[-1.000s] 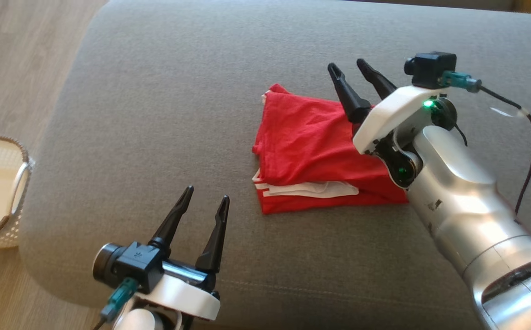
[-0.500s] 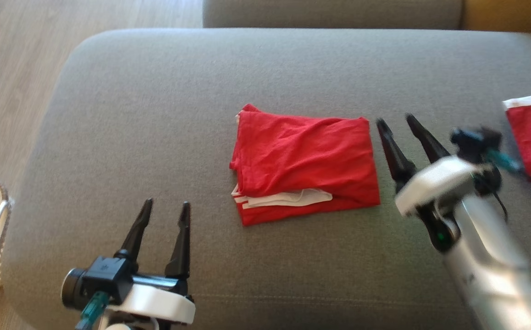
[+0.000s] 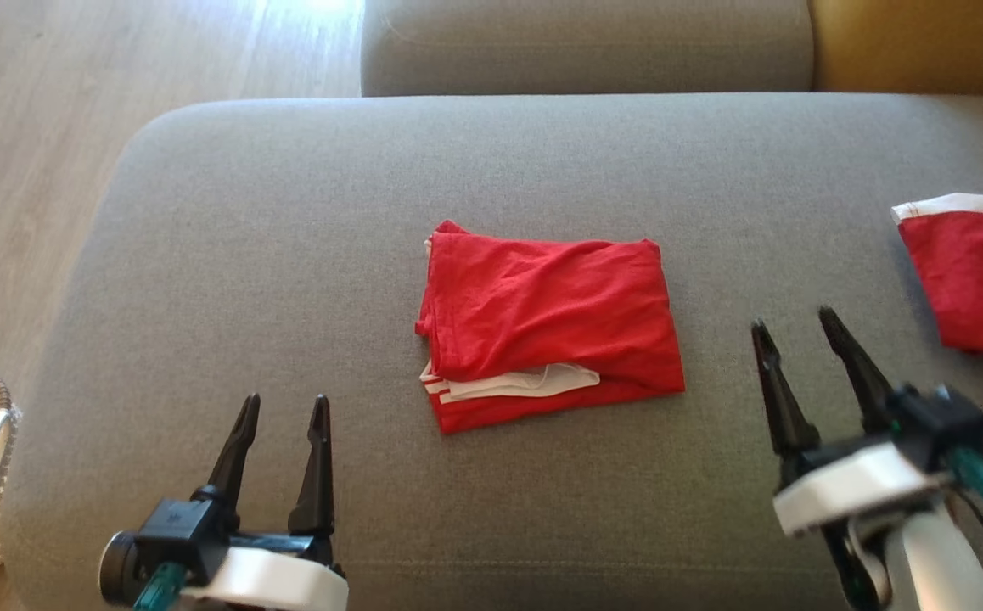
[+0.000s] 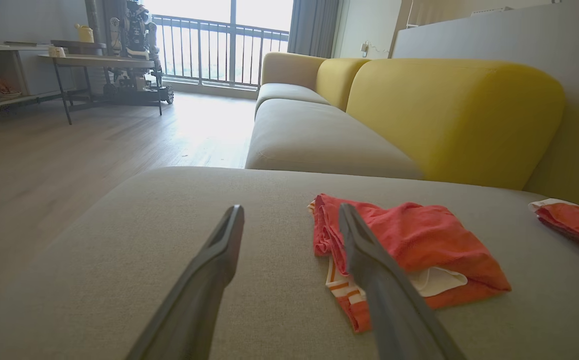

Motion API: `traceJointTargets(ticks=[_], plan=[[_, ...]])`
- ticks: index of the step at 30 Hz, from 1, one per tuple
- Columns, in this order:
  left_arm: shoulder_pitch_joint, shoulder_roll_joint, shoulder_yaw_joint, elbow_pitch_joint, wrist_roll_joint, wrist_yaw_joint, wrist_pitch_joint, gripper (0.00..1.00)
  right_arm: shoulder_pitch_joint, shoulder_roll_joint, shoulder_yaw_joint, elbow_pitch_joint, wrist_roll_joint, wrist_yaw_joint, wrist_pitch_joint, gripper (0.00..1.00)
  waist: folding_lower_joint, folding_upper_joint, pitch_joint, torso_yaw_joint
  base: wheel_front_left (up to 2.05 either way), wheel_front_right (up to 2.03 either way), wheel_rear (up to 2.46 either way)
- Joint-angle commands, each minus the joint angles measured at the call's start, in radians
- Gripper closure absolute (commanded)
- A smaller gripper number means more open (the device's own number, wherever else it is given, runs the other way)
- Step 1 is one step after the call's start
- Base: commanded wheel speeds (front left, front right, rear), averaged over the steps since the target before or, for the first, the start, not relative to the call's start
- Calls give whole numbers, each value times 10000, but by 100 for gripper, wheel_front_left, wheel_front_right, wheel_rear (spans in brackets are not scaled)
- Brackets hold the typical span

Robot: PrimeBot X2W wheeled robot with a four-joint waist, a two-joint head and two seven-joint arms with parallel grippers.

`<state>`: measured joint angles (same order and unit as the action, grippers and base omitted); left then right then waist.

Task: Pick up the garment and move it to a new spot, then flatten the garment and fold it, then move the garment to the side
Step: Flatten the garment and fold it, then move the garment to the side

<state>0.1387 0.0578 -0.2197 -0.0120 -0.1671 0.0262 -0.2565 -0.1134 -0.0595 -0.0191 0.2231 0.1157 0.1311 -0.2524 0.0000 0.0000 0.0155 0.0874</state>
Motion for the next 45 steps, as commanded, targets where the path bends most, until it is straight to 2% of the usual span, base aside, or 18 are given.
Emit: traceJointTargets(ticks=[1, 5, 10, 13, 23, 33, 36, 41, 45], plan=[[-172, -72, 380, -372, -76, 52, -53, 0, 108, 51, 101, -651, -171, -4, -92, 0, 0, 0, -88, 62, 0, 0, 0], [12, -74, 428, -390, -45, 65, -53, 0, 1110, 86, -3, -1429, -413, -4, -93, 0, 0, 0, -222, 107, 0, 0, 0], [205, -74, 425, -408, 340, -12, -53, 0, 1724, 90, -48, -1450, -157, -4, -93, 0, 0, 0, -353, 91, 0, 0, 0], [247, -70, 408, -333, 682, -61, -53, 0, 1878, 91, 72, -1464, -32, -4, -93, 0, 0, 0, -391, 86, 0, 0, 0], [369, -74, 398, -140, 681, -85, -53, 0, 2077, 92, 568, -1630, -2, -4, -93, 0, 0, 0, -504, 82, 0, 0, 0], [321, -72, 237, 46, 1071, -106, -53, 0, 2085, 92, 651, -1529, -81, -4, -93, 0, 0, 0, -481, 119, 0, 0, 0], [306, -73, 188, 101, 1102, -103, -53, 0, 2024, 93, 688, -1341, -45, -4, -93, 0, 0, 0, -417, 139, 0, 0, 0], [137, -74, -8, 147, 1064, -102, -53, 0, 1095, 93, 939, 25, 824, -4, -93, 0, 0, 0, -7, 179, 0, 0, 0], [-92, -75, -153, 144, 1034, -121, -53, 0, 136, 93, 1328, 1115, 1002, -4, -93, 0, 0, 0, 382, 269, 0, 0, 0]])
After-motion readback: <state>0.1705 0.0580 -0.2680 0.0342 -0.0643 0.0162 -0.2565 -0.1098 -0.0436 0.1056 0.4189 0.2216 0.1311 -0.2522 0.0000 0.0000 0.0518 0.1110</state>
